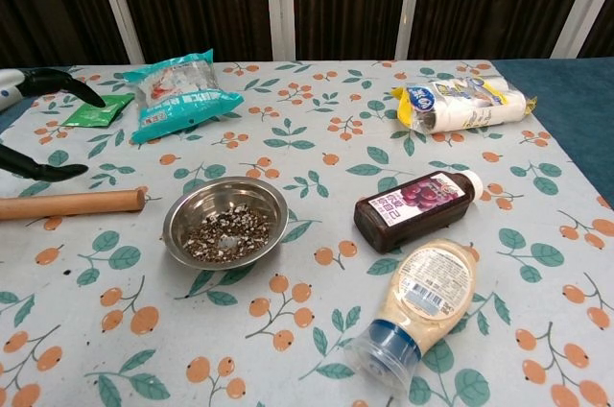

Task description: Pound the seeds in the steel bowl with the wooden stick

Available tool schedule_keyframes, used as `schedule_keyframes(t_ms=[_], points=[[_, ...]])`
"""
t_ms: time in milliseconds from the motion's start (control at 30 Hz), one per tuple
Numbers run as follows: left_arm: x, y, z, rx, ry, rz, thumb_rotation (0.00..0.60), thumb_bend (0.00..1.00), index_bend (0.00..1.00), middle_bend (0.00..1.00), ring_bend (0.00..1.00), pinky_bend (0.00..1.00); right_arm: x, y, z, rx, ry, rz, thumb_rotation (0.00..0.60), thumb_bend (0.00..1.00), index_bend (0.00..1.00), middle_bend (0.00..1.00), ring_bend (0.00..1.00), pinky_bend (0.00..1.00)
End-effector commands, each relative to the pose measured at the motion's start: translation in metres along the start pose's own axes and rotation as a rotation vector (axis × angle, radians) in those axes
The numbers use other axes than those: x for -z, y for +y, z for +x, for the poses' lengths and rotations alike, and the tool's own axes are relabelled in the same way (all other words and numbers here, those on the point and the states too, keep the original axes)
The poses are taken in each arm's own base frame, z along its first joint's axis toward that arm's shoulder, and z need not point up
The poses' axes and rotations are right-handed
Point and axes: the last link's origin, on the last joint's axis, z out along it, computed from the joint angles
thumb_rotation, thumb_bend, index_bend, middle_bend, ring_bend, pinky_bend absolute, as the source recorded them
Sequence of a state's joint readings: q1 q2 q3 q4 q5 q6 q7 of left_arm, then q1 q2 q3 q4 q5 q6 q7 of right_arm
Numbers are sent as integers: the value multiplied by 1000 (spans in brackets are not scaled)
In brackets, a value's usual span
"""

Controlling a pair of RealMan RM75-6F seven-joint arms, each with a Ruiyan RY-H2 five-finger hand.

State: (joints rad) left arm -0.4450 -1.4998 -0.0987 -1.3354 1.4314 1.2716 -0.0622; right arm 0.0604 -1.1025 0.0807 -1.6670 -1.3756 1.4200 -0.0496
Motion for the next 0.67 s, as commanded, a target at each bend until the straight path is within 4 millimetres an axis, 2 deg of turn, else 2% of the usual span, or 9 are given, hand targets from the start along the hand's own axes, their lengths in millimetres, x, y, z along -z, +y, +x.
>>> schedule_keyframes(t_ms=[33, 133, 267, 400, 467, 567, 667], points=[[30, -2, 38, -71, 60, 25, 600, 287, 208, 114, 0, 0, 0, 0, 0, 1, 2, 0, 600, 370, 0, 0, 0, 0], [62, -6, 58, -137, 74, 70, 600, 255, 201, 103, 0, 0, -1, 1, 1, 5, 7, 0, 600, 370, 0, 0, 0, 0], [93, -20, 76, -169, 96, 148, 600, 220, 163, 75, 0, 0, -1, 0, 2, 21, 24, 8, 600, 370, 0, 0, 0, 0], [121, -38, 86, -224, 104, 223, 600, 188, 74, 5, 0, 0, 0, -1, 3, 33, 44, 23, 600, 370, 0, 0, 0, 0], [138, -45, 90, -239, 113, 251, 600, 177, 54, 0, 0, 0, 0, -2, 4, 39, 59, 35, 600, 369, 0, 0, 0, 0], [149, -49, 91, -233, 106, 265, 600, 167, 36, 0, 0, 0, 0, -4, 3, 43, 67, 45, 600, 369, 0, 0, 0, 0], [152, -50, 90, -233, 96, 271, 600, 168, 24, 0, 0, 0, 0, -4, 2, 45, 68, 49, 600, 369, 0, 0, 0, 0]])
